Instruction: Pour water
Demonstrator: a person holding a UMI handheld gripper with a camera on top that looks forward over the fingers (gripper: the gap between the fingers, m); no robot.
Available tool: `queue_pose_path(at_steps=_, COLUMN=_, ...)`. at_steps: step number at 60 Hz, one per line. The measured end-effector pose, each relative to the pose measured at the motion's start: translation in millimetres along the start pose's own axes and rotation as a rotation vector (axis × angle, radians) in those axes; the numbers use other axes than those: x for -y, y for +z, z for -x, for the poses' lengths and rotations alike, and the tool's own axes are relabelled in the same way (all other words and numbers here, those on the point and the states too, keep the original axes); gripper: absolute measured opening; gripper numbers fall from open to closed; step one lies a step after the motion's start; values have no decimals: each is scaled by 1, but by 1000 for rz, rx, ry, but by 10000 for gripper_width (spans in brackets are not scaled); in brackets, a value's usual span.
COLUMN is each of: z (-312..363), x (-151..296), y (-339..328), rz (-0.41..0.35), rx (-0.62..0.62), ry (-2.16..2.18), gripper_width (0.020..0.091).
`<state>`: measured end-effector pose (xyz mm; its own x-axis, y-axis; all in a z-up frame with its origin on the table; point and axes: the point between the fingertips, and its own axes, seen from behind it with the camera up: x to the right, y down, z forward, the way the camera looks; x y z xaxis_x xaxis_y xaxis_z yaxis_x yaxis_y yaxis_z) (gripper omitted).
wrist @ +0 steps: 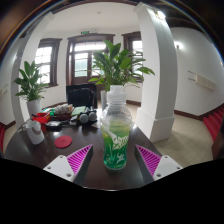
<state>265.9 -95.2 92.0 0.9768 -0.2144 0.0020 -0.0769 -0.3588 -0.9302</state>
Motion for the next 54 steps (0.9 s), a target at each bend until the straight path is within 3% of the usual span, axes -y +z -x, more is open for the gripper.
queue_pose_path(at_steps=17, z=3, x=33, y=63, rz=-118, rx=47, ry=-10, gripper_width=838)
queue_pose_path(at_steps=25, z=5, x=44, y=75, rz=-178, rx=43, ry=-8, gripper_width=726)
queue_pose_path(at_steps=28, z=4, x=42, y=77, rz=-185, rx=26, ry=-21, gripper_width=636)
queue_pose_path(at_steps=29, z=1, x=43, y=77, rz=-191, rx=13, ry=-27, gripper_width=545)
queue_pose_path(at_steps=45, z=-1, x=42, y=77, rz=-213, rx=-11, ry=-54, gripper_width=392)
queue_pose_path(at_steps=54, z=1, x=46, y=78, rz=-199, rx=-45, ry=-127, gripper_width=392)
